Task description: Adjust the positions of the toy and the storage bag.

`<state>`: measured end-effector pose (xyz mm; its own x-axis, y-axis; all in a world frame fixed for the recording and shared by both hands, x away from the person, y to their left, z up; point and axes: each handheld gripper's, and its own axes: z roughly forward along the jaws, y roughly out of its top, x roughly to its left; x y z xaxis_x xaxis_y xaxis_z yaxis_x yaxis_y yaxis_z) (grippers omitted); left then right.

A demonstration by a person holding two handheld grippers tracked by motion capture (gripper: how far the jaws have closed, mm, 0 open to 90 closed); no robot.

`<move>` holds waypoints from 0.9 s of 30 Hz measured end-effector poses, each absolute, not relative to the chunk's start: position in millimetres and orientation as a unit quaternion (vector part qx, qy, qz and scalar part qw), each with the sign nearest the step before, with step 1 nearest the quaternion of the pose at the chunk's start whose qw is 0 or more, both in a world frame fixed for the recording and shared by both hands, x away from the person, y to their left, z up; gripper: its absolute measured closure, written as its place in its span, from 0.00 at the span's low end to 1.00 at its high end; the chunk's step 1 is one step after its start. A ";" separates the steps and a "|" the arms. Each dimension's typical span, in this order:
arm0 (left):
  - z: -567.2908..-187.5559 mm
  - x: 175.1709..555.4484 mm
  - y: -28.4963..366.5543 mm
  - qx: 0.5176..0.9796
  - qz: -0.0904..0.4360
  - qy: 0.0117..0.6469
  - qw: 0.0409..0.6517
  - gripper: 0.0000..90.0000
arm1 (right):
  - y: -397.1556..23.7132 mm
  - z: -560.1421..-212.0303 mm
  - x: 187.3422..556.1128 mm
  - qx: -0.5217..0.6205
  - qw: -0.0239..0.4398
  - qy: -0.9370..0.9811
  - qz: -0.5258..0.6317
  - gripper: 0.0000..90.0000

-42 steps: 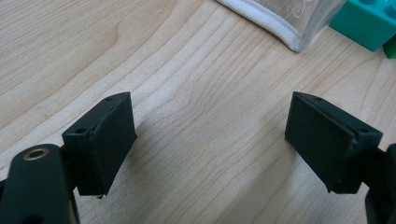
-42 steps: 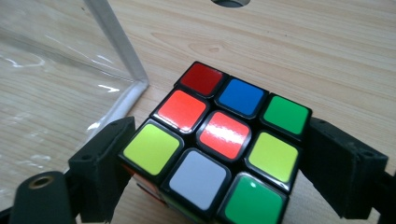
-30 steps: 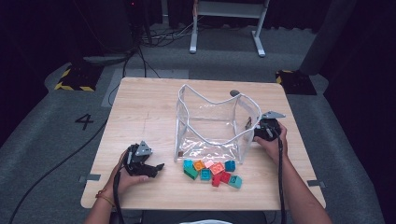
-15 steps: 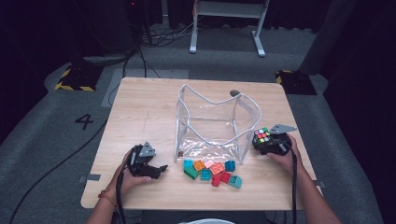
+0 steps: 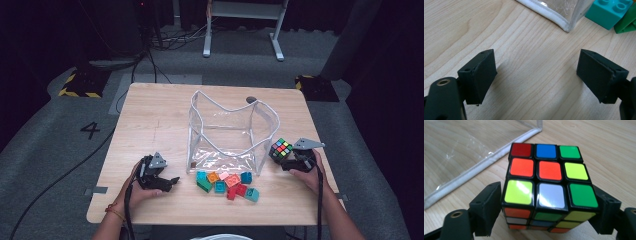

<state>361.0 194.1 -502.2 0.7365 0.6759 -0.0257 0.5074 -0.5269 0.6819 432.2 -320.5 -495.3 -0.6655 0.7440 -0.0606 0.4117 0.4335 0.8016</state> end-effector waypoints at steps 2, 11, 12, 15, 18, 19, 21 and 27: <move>-502.3 361.0 194.1 0.865 0.121 0.342 0.346 0.18 | -320.1 -497.9 434.4 0.357 0.198 0.818 0.406 0.26; -502.3 361.1 194.1 0.865 0.121 0.342 0.346 0.18 | -321.4 -499.7 436.8 0.356 0.193 0.814 0.416 0.38; -502.3 361.1 194.1 0.865 0.121 0.342 0.346 0.18 | -321.2 -499.5 436.3 0.356 0.193 0.815 0.414 0.38; -502.6 361.5 194.0 0.865 0.116 0.341 0.348 0.18 | -319.6 -499.1 435.6 0.356 0.200 0.816 0.409 0.38; -502.5 362.1 194.3 0.867 0.114 0.338 0.348 0.18 | -318.3 -498.1 435.2 0.350 0.209 0.822 0.398 0.38; -502.3 362.5 194.6 0.868 0.116 0.336 0.347 0.18 | -316.8 -497.7 435.0 0.352 0.211 0.823 0.393 0.38; -502.3 362.4 194.5 0.868 0.115 0.336 0.347 0.18 | -316.9 -497.9 435.1 0.353 0.211 0.821 0.395 0.38; -502.3 362.4 194.6 0.868 0.116 0.336 0.347 0.18 | -318.7 -497.4 436.0 0.353 0.210 0.823 0.393 0.38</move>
